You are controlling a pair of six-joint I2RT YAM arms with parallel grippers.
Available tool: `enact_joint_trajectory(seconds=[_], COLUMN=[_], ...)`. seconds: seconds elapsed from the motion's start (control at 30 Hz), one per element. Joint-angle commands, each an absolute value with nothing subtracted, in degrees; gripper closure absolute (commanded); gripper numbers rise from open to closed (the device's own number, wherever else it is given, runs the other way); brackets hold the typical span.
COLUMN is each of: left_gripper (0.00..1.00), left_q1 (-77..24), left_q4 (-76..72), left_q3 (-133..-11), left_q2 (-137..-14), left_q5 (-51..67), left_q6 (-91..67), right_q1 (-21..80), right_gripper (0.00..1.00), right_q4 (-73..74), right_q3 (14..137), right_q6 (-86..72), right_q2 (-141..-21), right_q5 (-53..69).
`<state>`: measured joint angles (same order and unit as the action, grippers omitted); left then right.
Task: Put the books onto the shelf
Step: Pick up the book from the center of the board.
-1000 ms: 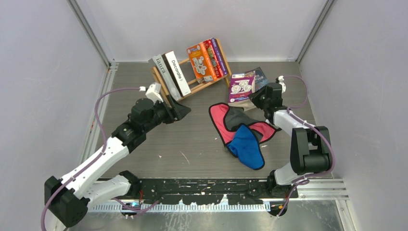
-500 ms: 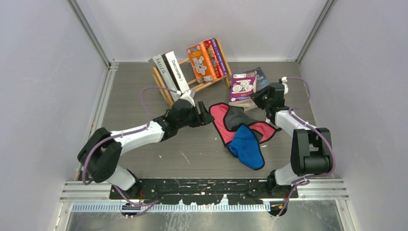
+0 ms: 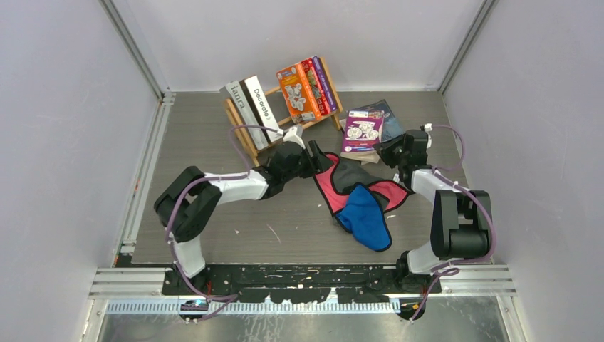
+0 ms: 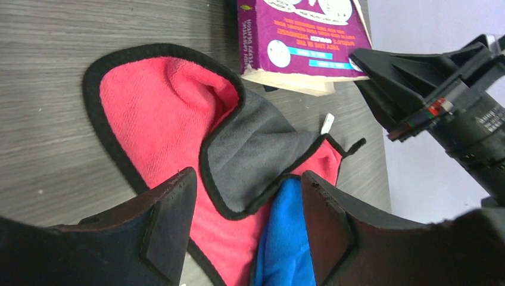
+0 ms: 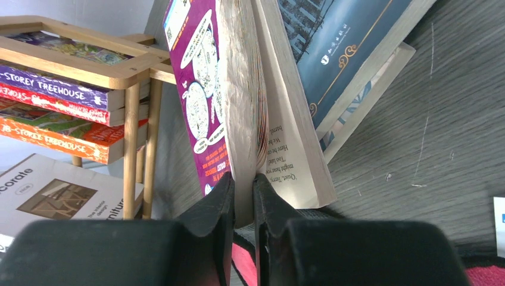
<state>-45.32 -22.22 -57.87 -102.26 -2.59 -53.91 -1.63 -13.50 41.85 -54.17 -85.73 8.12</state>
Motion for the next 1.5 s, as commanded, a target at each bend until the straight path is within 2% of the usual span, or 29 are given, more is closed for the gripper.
enact_joint_trajectory(seconds=[0.0, 0.33, 0.73, 1.47], left_gripper=[0.35, 0.35, 0.33, 0.30], left_q1=[-45.5, -45.7, -45.1, -42.5], left_q4=[-28.7, -30.3, -23.3, -23.5], left_q3=[-62.9, -71.5, -79.8, -88.4], left_q2=[-106.0, -114.6, -119.7, -128.0], left_q5=[-3.7, -2.6, 1.8, 6.8], left_q6=[-55.0, -56.4, -53.2, -53.9], right_q1=[-3.9, -6.1, -8.8, -9.9], right_gripper=[0.99, 0.99, 0.99, 0.99], right_q4=[-20.3, -30.5, -29.2, -35.6], right_q3=[40.4, 35.7, 34.8, 30.8], right_q6=[-57.9, -65.3, -65.3, -70.3], right_q2=[-83.1, -86.7, -84.9, -87.7], right_q5=[11.6, 19.3, 24.7, 32.4])
